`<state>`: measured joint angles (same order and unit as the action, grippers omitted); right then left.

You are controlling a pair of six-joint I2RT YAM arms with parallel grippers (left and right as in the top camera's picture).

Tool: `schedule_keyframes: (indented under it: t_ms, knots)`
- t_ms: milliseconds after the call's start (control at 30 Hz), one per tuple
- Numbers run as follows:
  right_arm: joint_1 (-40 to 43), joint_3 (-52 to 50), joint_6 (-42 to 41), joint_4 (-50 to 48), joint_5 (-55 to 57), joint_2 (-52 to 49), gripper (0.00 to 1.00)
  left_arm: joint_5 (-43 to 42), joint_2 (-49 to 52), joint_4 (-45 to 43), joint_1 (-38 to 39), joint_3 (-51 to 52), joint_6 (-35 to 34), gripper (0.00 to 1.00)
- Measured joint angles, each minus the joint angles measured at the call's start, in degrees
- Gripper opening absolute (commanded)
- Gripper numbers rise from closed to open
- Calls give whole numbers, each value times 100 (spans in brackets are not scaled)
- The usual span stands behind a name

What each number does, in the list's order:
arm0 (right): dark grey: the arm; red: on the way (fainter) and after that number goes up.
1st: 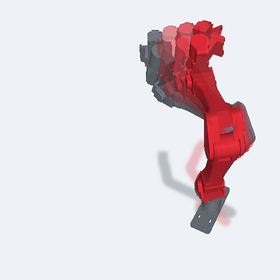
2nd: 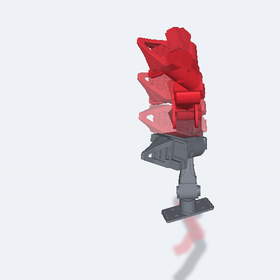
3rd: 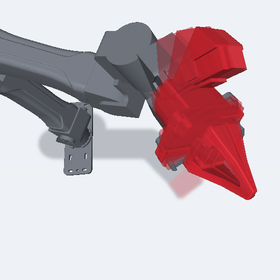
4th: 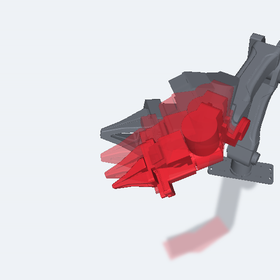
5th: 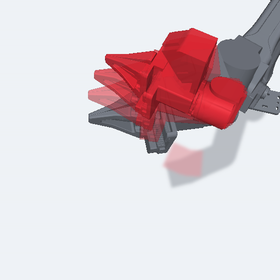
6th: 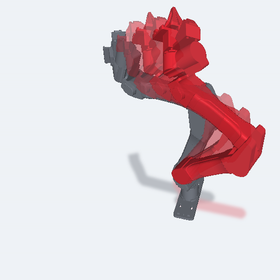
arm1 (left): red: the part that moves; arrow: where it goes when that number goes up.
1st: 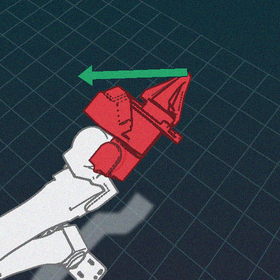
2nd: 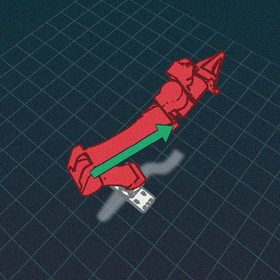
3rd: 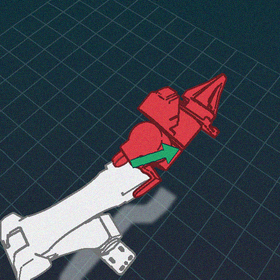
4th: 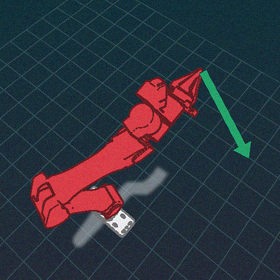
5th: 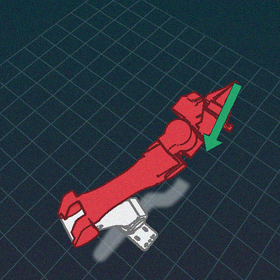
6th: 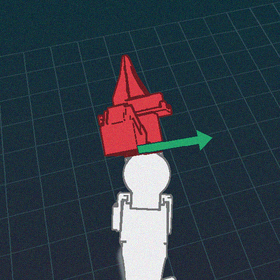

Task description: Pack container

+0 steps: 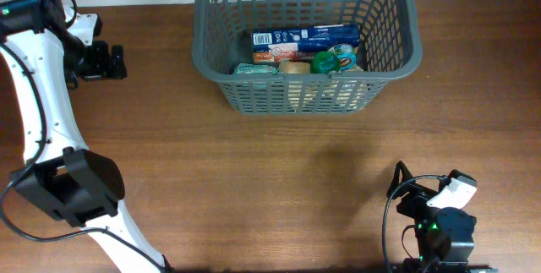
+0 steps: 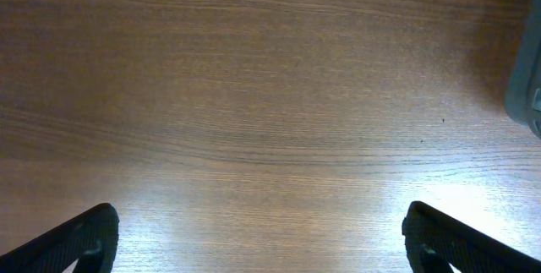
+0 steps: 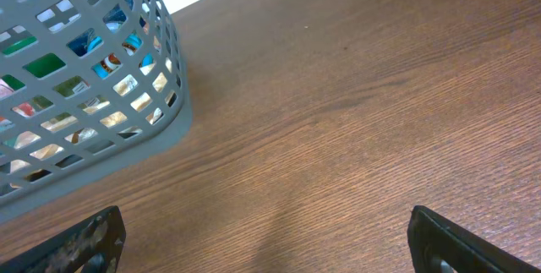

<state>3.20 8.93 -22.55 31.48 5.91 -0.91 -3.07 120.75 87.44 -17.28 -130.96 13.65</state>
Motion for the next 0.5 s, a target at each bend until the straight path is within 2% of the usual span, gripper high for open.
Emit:
schedule_keyframes:
  t_ms: [500]
  knots:
    - [0, 0, 4, -2, 0, 0, 99, 0, -151, -4, 44, 66, 0, 99]
